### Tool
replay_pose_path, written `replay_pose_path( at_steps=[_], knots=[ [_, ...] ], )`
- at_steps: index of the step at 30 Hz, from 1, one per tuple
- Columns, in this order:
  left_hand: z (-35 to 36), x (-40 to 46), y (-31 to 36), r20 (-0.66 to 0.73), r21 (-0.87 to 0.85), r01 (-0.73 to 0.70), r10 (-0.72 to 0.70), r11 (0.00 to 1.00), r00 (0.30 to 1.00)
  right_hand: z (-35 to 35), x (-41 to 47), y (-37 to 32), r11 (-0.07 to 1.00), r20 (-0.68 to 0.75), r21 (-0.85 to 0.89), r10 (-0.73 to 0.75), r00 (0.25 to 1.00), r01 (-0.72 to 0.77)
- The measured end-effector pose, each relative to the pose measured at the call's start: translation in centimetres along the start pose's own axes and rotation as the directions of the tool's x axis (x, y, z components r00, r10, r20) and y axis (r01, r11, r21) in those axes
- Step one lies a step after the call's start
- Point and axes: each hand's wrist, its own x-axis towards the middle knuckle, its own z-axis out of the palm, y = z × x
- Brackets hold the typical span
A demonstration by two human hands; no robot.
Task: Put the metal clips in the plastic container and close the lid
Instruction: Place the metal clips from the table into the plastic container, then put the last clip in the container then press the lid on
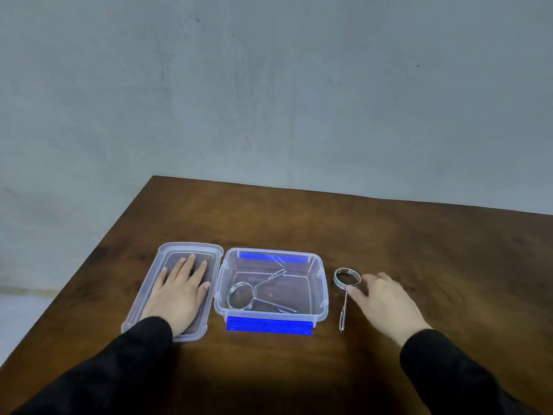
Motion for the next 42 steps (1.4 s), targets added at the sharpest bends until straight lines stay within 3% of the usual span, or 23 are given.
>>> replay_pose_path(
  at_steps=[6,21,29,32,36,39,42],
  knots=[
    [0.4,0.2,0.1,-0.009,0.018,0.002,-0.002,1.0,1.0,3.2,-2.9,0.4,0.991,0.081,-0.013,0.131,0.988,-0.131],
    [0.2,0.2,0.1,-0.013,0.004,-0.017,0.017,1.0,1.0,3.4,-0.3,-0.9,0.96,0.035,0.053,0.275,0.961,-0.276],
    [0.2,-0.1,-0.1,-0.02,-0.019,-0.045,0.044,0.999,0.999,1.9,-0.4,0.3,0.957,-0.017,0.166,0.246,0.969,-0.24],
    [0.2,-0.2,0.0,-0.026,-0.022,-0.045,0.044,0.999,0.999,-0.6,0.0,-0.1,0.955,-0.101,0.277,0.141,0.985,-0.108],
    [-0.2,-0.3,0.1,-0.013,-0.031,-0.046,0.046,0.998,0.999,-5.1,0.5,-3.1,0.924,-0.148,0.291,-0.213,0.966,0.248],
    [-0.2,-0.5,-0.5,-0.009,-0.021,-0.029,0.029,0.999,1.0,-6.7,0.8,-7.1,0.856,-0.001,0.203,-0.485,0.875,0.475],
    [-0.1,-0.5,-0.5,0.001,-0.023,-0.018,0.018,1.0,1.0,-5.2,1.5,-9.9,0.785,0.223,0.135,-0.618,0.754,0.604]
  ],
)
